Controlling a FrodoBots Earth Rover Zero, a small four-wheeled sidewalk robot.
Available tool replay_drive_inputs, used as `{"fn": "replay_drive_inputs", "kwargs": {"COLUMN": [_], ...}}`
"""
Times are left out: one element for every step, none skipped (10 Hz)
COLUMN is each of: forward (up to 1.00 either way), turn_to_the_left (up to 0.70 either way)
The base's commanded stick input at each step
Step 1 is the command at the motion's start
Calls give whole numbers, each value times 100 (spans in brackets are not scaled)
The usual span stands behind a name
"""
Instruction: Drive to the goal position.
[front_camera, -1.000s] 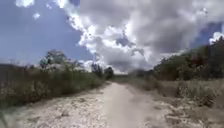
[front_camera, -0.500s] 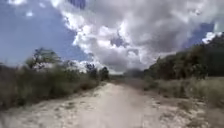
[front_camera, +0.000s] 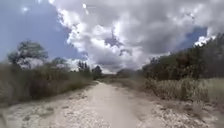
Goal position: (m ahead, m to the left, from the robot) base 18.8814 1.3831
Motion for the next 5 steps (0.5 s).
{"fn": "replay_drive_inputs", "kwargs": {"forward": [85,85,85,85,85], "turn_to_the_left": [0,0,0,0,0]}}
